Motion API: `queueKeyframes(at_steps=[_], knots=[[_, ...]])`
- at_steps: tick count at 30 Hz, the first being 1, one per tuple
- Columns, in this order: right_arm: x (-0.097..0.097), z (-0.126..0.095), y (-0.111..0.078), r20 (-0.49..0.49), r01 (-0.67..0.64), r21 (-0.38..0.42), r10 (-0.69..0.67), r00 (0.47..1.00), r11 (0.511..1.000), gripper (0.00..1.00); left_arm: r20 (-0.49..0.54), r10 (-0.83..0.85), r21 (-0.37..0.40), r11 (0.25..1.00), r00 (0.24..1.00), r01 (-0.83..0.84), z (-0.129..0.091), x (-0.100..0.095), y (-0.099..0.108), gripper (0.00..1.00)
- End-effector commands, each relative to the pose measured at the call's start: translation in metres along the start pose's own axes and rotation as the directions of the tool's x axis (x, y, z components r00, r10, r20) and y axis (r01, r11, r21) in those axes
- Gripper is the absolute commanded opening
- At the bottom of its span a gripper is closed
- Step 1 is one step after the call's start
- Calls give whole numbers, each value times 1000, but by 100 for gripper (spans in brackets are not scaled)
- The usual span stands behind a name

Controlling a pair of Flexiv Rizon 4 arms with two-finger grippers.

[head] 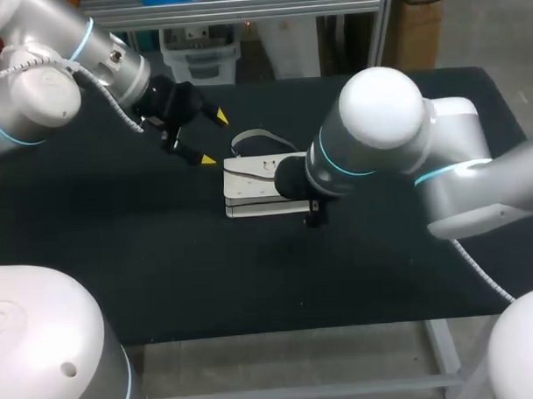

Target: Pick up the bag, open it, inspect its contents, close it, and place it on the opposite side

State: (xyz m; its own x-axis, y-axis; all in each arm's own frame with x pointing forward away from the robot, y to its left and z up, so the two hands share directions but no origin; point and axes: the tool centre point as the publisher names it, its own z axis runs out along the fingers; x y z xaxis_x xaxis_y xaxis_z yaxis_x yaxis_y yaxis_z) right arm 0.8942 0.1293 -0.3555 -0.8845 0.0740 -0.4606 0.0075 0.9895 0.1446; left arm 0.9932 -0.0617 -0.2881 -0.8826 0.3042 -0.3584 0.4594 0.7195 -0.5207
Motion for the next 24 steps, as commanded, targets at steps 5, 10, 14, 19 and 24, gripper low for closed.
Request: queueKeyframes(at_steps=[5,10,14,19,24], knots=[[-13,16,-2,42,100,-35,-98,994,994,100,-6,26,37,999,1000,-26,17,-5,2,100],[-19,22,-3,55,124,-7,-124,991,992,100,5,37,41,998,999,-37,19,-6,3,100],[-23,27,-2,90,122,26,-124,988,992,100,0,37,37,999,999,-37,22,-8,4,100],[-28,26,4,115,134,31,-137,984,991,100,-16,32,38,999,999,-31,27,-11,7,100],[-31,28,7,120,149,42,-153,981,988,94,-27,33,36,999,999,-32,30,-12,7,100]])
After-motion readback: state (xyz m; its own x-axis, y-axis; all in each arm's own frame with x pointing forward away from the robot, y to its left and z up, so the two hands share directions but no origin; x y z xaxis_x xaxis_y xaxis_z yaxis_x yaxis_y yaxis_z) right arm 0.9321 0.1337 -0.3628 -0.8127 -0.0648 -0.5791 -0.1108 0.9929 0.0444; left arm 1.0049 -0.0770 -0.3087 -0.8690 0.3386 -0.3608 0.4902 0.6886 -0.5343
